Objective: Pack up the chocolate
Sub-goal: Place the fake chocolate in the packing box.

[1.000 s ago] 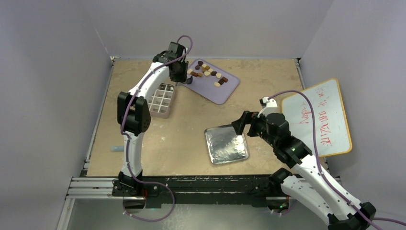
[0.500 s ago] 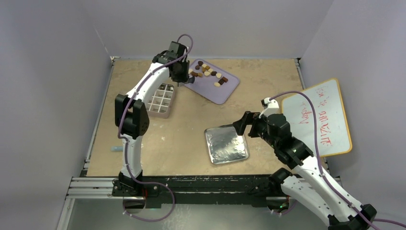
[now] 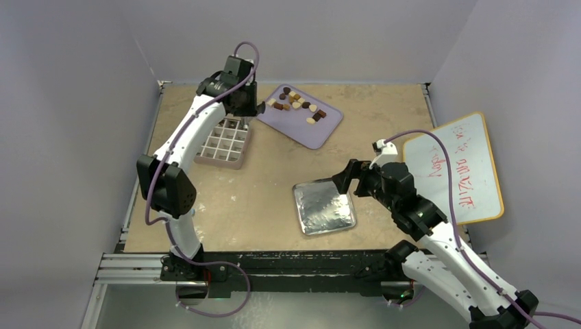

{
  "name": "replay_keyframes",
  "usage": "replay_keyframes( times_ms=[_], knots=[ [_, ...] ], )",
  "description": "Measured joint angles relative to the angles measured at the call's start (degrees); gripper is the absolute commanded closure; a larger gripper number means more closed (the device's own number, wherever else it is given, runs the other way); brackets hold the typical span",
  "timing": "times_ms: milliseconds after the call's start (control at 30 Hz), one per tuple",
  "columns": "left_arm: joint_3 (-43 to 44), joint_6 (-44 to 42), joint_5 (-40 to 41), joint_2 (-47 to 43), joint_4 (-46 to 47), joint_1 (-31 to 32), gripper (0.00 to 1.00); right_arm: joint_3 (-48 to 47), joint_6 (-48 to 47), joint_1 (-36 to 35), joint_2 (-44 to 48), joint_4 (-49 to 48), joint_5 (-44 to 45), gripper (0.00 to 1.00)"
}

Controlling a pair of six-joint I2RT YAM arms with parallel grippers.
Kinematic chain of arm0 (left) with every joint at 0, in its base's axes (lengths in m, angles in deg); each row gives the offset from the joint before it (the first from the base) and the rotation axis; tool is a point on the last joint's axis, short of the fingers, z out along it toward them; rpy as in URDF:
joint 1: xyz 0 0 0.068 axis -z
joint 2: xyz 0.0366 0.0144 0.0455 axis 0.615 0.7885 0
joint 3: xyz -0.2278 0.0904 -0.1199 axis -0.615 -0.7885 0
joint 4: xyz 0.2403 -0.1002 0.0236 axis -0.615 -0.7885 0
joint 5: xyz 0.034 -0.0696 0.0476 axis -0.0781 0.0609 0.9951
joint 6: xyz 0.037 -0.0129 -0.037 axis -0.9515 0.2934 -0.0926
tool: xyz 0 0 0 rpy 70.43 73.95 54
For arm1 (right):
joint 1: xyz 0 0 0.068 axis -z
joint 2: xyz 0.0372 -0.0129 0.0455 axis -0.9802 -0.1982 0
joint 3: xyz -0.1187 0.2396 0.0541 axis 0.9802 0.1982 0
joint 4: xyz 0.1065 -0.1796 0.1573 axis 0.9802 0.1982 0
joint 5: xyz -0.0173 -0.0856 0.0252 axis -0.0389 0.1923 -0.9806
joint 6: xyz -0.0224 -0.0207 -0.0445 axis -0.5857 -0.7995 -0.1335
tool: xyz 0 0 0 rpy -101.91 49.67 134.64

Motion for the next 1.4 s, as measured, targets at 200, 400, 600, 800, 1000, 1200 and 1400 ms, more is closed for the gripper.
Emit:
replay_keyframes(
  times_ms=[200, 400, 600, 800, 1000, 1200, 1400],
  knots=[
    [-6.3, 1.5, 3.9, -5.3, -1.9, 0.0, 0.82, 0.0, 0.3, 0.0, -0.8, 0.0, -0.9, 0.01],
    [-11.7, 2.8, 6.5, -7.8, -3.3, -0.7, 0.81, 0.0, 0.4, 0.0, -1.4, -0.3, -1.0, 0.01],
    [-15.5, 3.6, 7.4, -8.6, -3.3, -1.8, 0.81, 0.0, 0.4, 0.0, -2.4, -0.5, -1.1, 0.01],
    [-16.4, 3.6, 7.4, -8.6, -3.1, -1.9, 0.77, 0.0, 0.4, 0.0, -2.5, -1.5, -1.5, 0.01],
    [-16.4, 3.6, 7.5, -8.6, -2.9, -1.9, 0.71, 0.0, 0.4, 0.0, -2.8, -2.5, -2.4, 0.01],
    [-16.4, 3.6, 7.4, -8.6, -2.9, -1.9, 0.70, 0.0, 0.4, 0.0, -3.1, -2.9, -2.4, 0.01],
    [-16.4, 3.6, 7.4, -8.6, -3.0, -1.9, 0.67, 0.0, 0.4, 0.0, -3.1, -3.0, -2.4, 0.01]
  ],
)
